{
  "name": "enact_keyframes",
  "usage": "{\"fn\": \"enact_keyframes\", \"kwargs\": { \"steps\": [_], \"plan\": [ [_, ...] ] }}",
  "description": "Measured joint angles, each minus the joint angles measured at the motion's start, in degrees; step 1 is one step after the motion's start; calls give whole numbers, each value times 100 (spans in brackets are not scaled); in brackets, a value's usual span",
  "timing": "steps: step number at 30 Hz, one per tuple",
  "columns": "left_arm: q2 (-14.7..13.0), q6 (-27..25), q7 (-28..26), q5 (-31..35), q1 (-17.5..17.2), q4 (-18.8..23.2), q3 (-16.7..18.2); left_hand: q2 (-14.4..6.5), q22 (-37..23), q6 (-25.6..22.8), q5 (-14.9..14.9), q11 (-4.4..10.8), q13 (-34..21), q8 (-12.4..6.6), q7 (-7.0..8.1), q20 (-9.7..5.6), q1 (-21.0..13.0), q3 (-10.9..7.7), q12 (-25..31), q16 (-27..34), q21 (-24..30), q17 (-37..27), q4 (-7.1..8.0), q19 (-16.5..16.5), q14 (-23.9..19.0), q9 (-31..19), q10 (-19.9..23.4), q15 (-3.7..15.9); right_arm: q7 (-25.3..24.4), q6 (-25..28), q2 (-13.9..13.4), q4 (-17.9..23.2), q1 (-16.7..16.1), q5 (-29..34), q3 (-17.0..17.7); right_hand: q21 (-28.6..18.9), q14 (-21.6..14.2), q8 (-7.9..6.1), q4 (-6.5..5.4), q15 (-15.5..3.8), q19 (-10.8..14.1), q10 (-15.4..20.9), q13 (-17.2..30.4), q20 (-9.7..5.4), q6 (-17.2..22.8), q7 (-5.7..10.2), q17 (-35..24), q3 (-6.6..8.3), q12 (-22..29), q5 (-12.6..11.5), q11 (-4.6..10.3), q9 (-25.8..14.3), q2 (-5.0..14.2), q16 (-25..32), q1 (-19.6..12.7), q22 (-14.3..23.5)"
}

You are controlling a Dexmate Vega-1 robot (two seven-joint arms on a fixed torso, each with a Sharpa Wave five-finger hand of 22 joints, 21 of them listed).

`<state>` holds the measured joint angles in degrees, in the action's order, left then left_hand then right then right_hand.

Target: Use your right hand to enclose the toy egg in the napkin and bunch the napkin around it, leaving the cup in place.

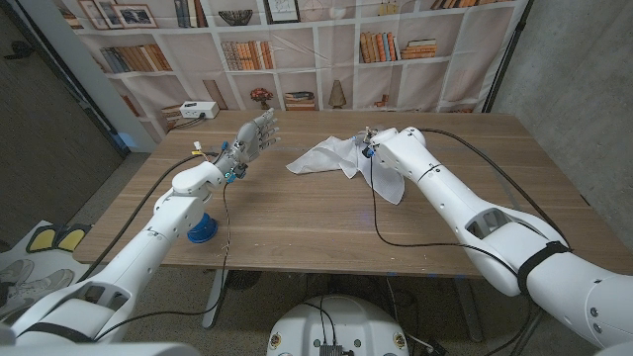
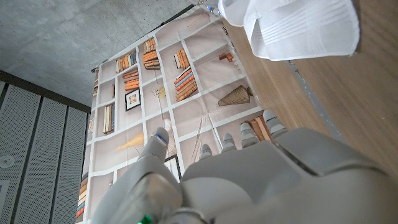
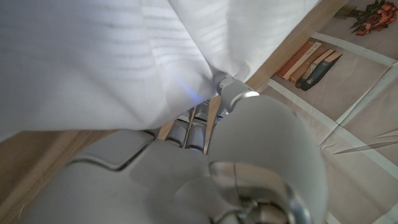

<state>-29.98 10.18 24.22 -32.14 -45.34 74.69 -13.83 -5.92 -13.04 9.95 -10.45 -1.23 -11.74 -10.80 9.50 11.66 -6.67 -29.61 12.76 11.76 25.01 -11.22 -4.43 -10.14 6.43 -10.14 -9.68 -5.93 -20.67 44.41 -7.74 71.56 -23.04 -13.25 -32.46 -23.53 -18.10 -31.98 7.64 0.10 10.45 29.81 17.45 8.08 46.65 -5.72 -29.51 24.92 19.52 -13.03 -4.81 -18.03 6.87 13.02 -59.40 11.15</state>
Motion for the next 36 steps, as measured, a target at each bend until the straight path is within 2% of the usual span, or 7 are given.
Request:
{"fn": "enact_keyframes", "kwargs": {
  "steps": [2, 7, 13, 20, 26, 34, 36],
  "plan": [
    [2, 2, 12, -4, 6, -24, 0, 0, 0, 0, 0, 0, 0, 0, 0, 0, 0, 0, 0, 0, 0, 0, 0, 0, 0, 0, 0, 0, -79, -5, 92, -185, 82, 10, -22, -18, 67, 366, -88, 66, 1, -304, 0, -1, -597, 32, -52, -46, -62, 162, -75, 182, 100, 0, 303, 13],
    [11, 34, 49, -17, 32, -113, 0, 31, 0, 0, 0, 0, 0, 0, 0, 0, -31, 0, 0, 0, 0, 0, 0, 0, 0, 0, 0, 0, -304, -102, 290, -570, 235, 137, -146, 40, 250, 1148, -209, 245, -57, -934, 27, 57, -1788, 194, -143, -379, -231, 223, -239, 477, -102, 0, 805, 19],
    [28, 70, 118, -36, 78, -208, 0, 30, 0, 0, 33, 0, 0, 0, 0, 0, -30, 0, 0, 0, 0, 0, 0, 0, 0, 0, 0, 0, -500, -193, 345, -716, 270, 396, -417, 149, 421, 1687, -217, 214, -275, -1442, 28, 234, -2645, 317, -170, -673, -365, 172, -231, 579, -373, 0, 1130, -5],
    [48, 85, 201, -37, 154, -312, -31, 30, -1, 0, 33, 0, 0, 0, 0, 0, -30, 0, 0, 0, 0, 0, 0, 0, -34, 0, 0, -28, -784, -447, 129, -414, 55, 846, -709, 149, 505, 1783, -312, 191, -308, -1580, 35, 205, -2834, 389, -171, -825, -366, 134, -195, 597, -462, 0, 1421, 11],
    [58, 86, 256, -36, 190, -337, -62, 30, -1, 0, 33, 0, 0, 0, 0, 0, -30, 0, 0, 0, 0, 0, 0, 0, -106, 0, 0, -3, -1158, -1111, -151, 51, -330, 1262, -751, 149, 421, 1783, -375, 89, -270, -1415, 53, 167, -2519, 446, -166, -888, -317, 101, -103, 605, -426, 0, 1591, 3],
    [63, 89, 274, -23, 194, -312, -83, 30, -1, 0, 33, 0, -13, 0, 0, -1, -30, 0, 0, 0, 0, 0, 0, 0, -106, 0, 0, -3, -1425, -1427, -607, 949, -898, 1653, -673, 172, 517, 1770, -327, 105, -306, -1438, 53, 177, -2402, 429, -128, -840, -316, 84, -116, 605, -370, -36, 1588, 4],
    [60, 89, 272, -22, 171, -276, -83, 30, -1, 0, 33, 0, -13, 0, 0, -1, -30, 0, 0, 0, 0, 0, 0, 0, -106, 0, 0, -3, -1442, -1348, -752, 1257, -1063, 1789, -652, 212, 602, 1825, -356, 144, -385, -1543, 53, 201, -2421, 441, -128, -920, -331, 84, -136, 605, -454, -45, 1712, 4]
  ]
}}
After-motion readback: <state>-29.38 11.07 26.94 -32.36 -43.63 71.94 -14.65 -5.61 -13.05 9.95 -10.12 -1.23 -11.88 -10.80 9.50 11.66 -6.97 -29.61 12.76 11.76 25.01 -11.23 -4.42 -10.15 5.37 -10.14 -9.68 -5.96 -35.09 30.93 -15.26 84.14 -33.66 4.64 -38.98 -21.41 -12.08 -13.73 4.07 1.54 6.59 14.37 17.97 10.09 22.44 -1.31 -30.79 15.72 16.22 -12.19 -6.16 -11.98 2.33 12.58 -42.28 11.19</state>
